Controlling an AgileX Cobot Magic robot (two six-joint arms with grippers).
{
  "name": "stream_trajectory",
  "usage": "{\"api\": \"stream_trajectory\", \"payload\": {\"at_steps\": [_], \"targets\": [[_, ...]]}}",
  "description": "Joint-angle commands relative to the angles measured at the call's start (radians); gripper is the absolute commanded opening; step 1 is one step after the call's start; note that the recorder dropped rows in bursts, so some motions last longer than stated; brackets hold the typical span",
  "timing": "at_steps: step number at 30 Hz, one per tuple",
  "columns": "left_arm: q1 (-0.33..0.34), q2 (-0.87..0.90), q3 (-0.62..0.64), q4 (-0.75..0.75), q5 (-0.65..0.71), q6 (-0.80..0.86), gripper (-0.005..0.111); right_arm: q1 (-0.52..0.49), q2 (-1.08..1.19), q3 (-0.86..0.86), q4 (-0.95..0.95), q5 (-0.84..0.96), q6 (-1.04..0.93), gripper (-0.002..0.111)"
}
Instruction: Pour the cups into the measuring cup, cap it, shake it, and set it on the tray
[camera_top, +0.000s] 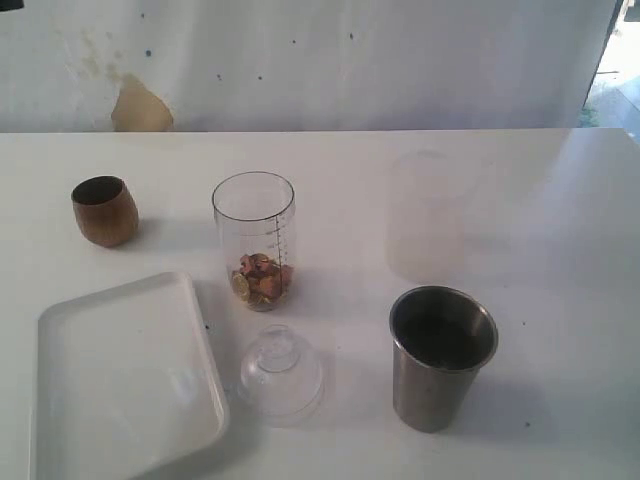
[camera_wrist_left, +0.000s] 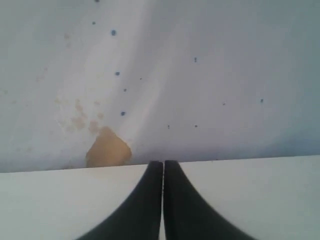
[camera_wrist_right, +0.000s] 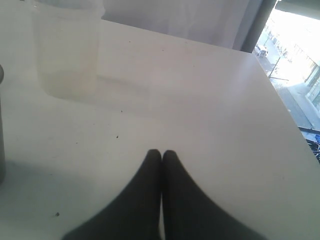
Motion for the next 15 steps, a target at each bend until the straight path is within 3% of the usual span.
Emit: {"api": "stream_trajectory", "payload": {"at_steps": [1,15], "targets": [[-0.001,-0.178,0.122,0.000,0.002,-0.007,0.001,-0.005,-0.004,-0.002,0.002,-0.003,-0.004,0.000],[-0.001,-0.768,0.514,-0.004,0.047,-0.084,0.001,-0.005,-0.004,-0.002,0.002,-0.003,-0.004,0.000]]}}
